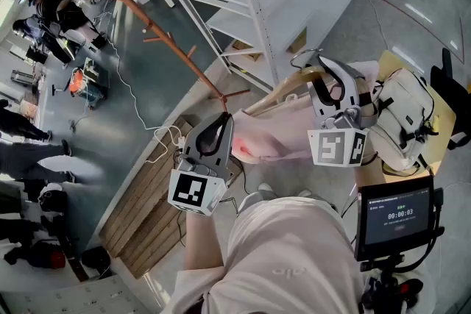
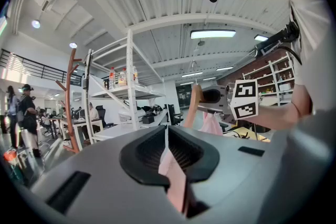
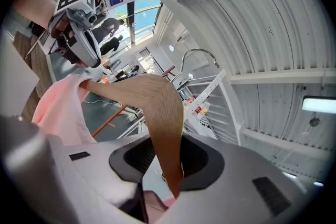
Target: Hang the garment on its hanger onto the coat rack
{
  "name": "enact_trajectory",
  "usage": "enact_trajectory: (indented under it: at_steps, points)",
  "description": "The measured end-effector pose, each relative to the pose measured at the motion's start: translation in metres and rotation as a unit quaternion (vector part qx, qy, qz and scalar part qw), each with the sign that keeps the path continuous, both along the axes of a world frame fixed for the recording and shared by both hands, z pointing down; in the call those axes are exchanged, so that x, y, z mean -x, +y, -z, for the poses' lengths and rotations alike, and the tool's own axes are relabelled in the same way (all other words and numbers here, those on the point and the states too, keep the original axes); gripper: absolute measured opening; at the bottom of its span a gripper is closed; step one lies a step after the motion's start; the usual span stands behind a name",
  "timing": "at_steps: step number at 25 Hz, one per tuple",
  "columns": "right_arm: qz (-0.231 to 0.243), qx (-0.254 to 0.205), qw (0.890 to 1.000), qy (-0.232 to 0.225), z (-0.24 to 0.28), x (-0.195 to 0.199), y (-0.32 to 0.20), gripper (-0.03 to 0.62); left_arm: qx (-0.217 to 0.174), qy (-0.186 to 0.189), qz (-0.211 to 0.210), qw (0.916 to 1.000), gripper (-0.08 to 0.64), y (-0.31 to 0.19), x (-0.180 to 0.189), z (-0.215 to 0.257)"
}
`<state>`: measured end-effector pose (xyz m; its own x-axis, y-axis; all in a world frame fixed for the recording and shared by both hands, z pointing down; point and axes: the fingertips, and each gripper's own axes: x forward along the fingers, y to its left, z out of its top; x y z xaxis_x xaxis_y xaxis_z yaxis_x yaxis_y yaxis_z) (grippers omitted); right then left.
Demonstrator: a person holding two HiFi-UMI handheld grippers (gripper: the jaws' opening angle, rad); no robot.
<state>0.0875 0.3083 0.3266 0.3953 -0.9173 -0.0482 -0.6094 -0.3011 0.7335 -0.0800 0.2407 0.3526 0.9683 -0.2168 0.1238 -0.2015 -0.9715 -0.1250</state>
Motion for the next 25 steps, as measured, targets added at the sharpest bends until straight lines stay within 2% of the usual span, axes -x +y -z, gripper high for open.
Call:
enact_trajectory:
  at_steps: [5, 10, 20, 25]
  points:
    - [0.014, 0.002, 1.000, 0.008, 0.009, 0.015, -0.024, 0.135, -0.013, -0.008, 0.018, 0.9997, 0.008, -0.020, 0.021, 0.000]
    - [0.059, 0.003, 0.998, 0.009, 0.008, 0.036, -0.078, 0.135, -0.003, -0.004, 0.050, 0.9988, 0.008, -0.060, 0.039, -0.011]
    - [0.111, -0.003, 0.994, 0.003, 0.011, 0.074, -0.235, 0.135, 0.004, 0.025, 0.103, 0.9944, 0.008, -0.202, 0.084, -0.009]
    - [0.124, -0.029, 0.992, 0.002, 0.029, 0.079, -0.306, 0.135, -0.015, 0.030, 0.128, 0.9913, 0.008, -0.264, 0.108, 0.004]
